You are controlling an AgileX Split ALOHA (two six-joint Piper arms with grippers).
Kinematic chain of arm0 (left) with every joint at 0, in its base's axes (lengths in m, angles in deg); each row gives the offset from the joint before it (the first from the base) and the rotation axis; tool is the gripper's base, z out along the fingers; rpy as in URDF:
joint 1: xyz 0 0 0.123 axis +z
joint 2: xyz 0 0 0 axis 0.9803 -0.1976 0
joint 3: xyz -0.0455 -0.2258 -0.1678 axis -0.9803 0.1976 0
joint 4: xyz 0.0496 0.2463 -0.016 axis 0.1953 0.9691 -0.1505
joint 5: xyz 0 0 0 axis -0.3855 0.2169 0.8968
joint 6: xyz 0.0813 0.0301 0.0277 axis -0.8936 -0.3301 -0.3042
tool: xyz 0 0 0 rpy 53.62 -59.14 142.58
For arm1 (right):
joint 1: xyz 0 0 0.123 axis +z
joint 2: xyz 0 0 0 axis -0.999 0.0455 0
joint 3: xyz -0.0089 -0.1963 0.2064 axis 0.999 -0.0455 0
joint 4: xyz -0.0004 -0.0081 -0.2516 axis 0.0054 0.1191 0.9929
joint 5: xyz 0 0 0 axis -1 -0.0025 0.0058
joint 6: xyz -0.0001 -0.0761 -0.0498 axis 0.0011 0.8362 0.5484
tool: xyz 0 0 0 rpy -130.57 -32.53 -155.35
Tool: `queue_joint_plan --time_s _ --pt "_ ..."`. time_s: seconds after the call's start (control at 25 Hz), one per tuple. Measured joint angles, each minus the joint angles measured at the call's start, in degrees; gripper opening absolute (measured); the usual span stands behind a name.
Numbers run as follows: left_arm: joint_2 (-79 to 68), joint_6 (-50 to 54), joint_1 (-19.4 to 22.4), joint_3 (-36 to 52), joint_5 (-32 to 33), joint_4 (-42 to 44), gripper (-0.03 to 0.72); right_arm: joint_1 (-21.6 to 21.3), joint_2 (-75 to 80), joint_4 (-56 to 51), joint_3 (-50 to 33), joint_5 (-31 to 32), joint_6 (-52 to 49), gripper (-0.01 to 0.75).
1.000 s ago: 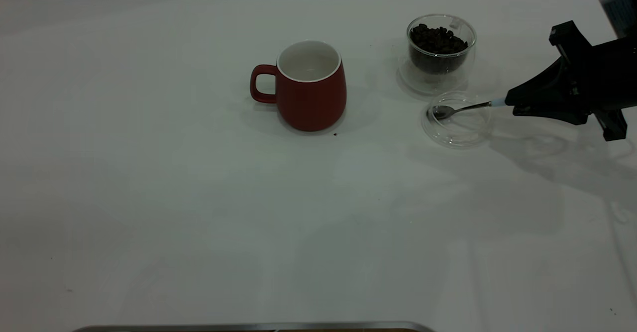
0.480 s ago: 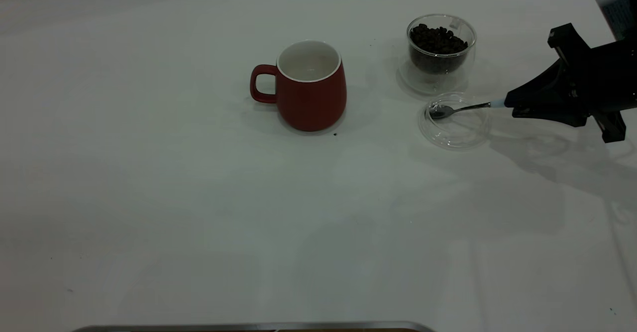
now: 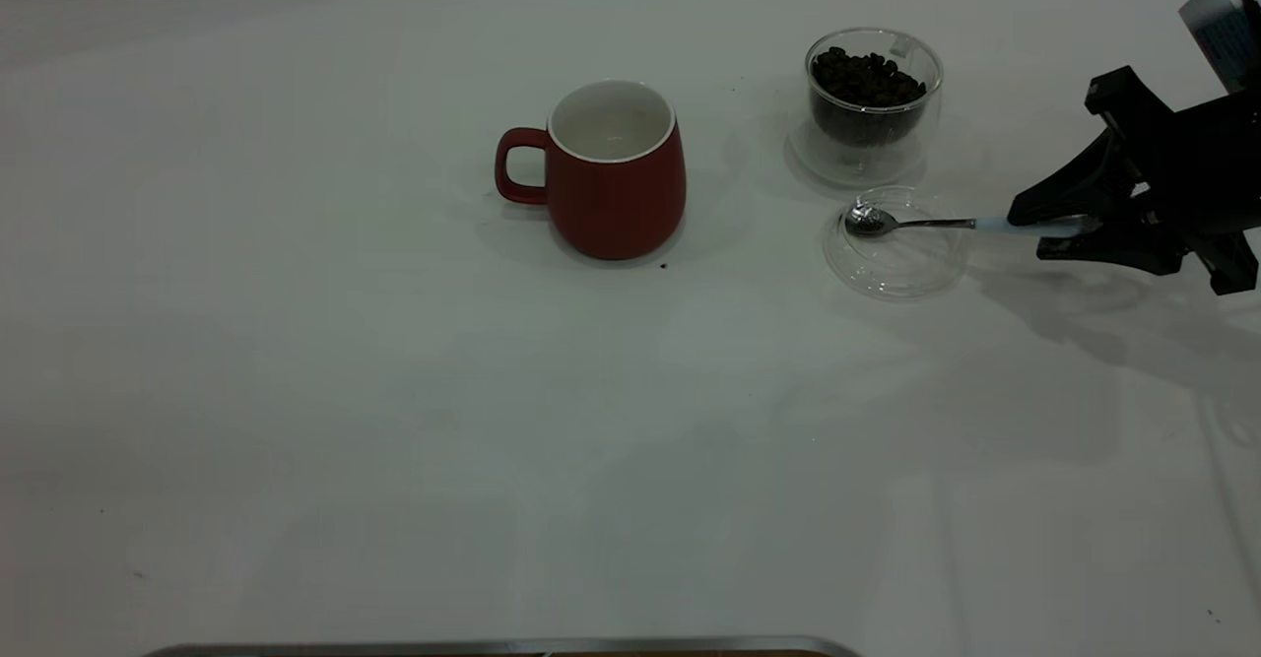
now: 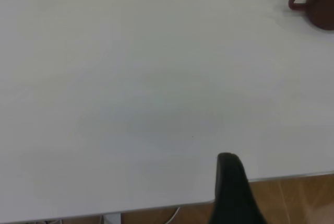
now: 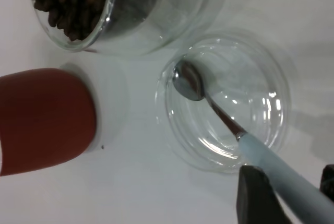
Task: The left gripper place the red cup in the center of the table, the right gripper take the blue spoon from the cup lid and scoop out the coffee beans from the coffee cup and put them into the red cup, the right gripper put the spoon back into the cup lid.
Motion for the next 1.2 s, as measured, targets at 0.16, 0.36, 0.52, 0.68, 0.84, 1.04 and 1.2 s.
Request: queue_joint_plan --time_s 0.16,0.36,0.52,0.68,0.84,1.04,1.2 --pt "0.0 0.0 0.0 0.0 0.0 0.0 0.533 0.0 0.0 1.2 0.0 -1.7 -2.2 0.365" --pt "0.0 0.0 0.0 0.0 0.0 0.0 0.533 -0.1 0.0 1.9 0.0 -2.2 -3.3 0.45" --pt "0.0 0.0 0.0 0.0 0.0 0.0 0.533 -0.1 0.0 2.2 0.0 -2.4 -4.7 0.498" --pt "0.0 0.0 0.0 0.0 0.0 0.0 0.533 -0.1 0.0 3.8 0.0 -3.9 -7.8 0.514" --pt "0.0 0.0 0.0 0.0 0.0 0.0 0.533 -0.1 0.0 6.6 0.0 -5.4 -11.0 0.517" --pt "0.0 0.0 0.0 0.0 0.0 0.0 0.533 -0.1 -2.4 13.5 0.0 -8.4 -17.5 0.517" --pt "0.0 0.0 0.0 0.0 0.0 0.0 0.533 -0.1 -8.3 21.7 -0.1 -10.4 -24.7 0.517"
